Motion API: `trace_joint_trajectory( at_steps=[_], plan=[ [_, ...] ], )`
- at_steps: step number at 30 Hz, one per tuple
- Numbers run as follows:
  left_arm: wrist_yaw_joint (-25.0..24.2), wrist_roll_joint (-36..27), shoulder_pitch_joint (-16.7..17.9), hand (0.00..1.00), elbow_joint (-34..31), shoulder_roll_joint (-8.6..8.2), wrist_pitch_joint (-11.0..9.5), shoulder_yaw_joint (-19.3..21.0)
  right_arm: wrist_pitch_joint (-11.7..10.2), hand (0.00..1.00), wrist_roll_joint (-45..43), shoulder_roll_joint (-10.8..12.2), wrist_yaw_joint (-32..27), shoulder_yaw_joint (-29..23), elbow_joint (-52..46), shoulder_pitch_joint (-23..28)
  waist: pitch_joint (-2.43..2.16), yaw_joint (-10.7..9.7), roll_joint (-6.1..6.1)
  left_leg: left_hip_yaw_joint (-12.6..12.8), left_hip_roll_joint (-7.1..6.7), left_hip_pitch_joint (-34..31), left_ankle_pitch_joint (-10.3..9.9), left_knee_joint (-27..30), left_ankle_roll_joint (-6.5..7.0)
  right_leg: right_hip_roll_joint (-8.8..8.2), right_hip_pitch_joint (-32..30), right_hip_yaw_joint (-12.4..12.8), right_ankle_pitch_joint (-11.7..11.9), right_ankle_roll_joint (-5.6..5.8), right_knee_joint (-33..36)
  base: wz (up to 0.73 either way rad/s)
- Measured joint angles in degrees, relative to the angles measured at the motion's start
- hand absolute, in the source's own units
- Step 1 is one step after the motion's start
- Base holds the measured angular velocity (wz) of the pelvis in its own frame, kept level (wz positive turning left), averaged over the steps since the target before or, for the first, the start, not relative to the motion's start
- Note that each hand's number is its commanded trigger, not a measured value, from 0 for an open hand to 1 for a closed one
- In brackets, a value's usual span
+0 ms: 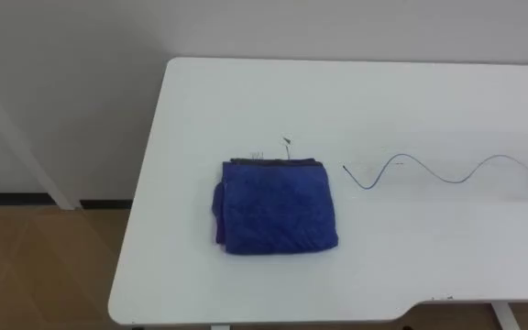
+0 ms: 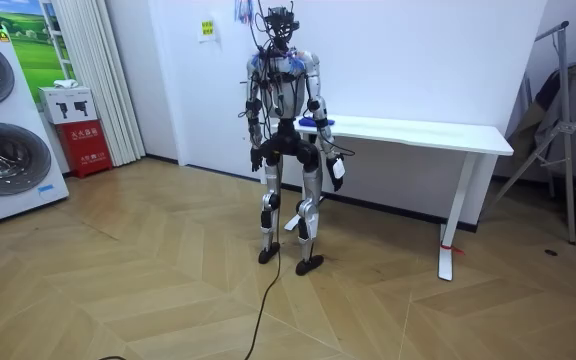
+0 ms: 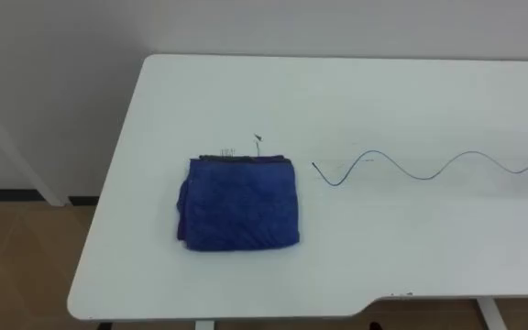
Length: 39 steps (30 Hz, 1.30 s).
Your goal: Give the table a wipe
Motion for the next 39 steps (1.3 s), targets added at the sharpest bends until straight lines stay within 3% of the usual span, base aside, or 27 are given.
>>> trace_joint_trajectory(
  at_steps=[8,20,26,30,35,37,39],
  plan=[
    [0.01,-0.66,0.01,0.0,0.0,-0.07,0.0,-0.04,0.06,0.0,0.05,0.08,0.17,-0.01,0.01,0.04,-0.11,0.0,-0.25,0.06,0.0,-0.01,0.0,-0.01,-0.01,0.07,-0.04,0.1,0.0,0.0,0.05,0.0],
    [-0.46,-1.23,0.84,0.0,0.02,-0.16,0.06,0.99,0.1,0.0,1.46,0.15,1.19,-0.15,0.28,0.11,-0.29,0.1,0.41,0.16,0.09,0.16,0.0,-0.05,-0.01,0.04,0.02,-0.94,0.0,0.0,0.04,0.0],
    [0.0,-1.17,1.96,0.0,-0.21,-0.09,1.03,2.95,0.85,0.0,7.48,0.25,-0.8,-3.94,2.85,0.77,-0.26,-0.19,0.1,0.01,0.04,0.98,0.0,-0.22,-0.01,0.02,0.91,-0.24,0.0,0.01,0.03,0.02],
    [0.15,-1.01,2.72,0.0,-0.08,0.05,3.04,7.13,2.48,0.0,11.62,-0.14,-3.08,-14.02,4.99,1.7,-0.33,-1.6,-0.12,-0.03,0.03,1.3,0.01,-0.65,-0.02,0.07,1.08,0.21,-0.01,0.01,0.09,0.0],
    [1.78,-0.6,3.35,0.0,-0.26,0.42,4.81,12.99,4.61,0.0,17.12,-1.09,-7.29,-27.6,5.16,2.6,0.02,-4.18,-0.83,-0.03,0.0,2.16,0.02,-0.73,-0.02,0.1,1.77,0.17,-0.01,0.01,0.1,-0.01],
    [2.27,0.65,3.8,0.0,-0.63,0.51,5.15,15.31,5.74,0.0,18.93,-2.47,-10.18,-34.03,4.79,2.36,-0.15,-5.07,-1.14,0.0,-0.09,2.52,0.01,-1.5,-0.02,0.11,1.7,0.4,-0.01,0.01,0.16,-0.09],
    [2.24,2.41,4.24,0.0,-1.74,0.82,5.27,16.14,6.14,0.0,18.99,-4.12,-12.81,-36.9,4.27,1.88,-0.15,-5.33,-1.27,0.05,-0.13,2.66,0.03,-1.71,0.01,0.13,1.57,0.56,-0.01,0.01,0.16,-0.12]
  ],
)
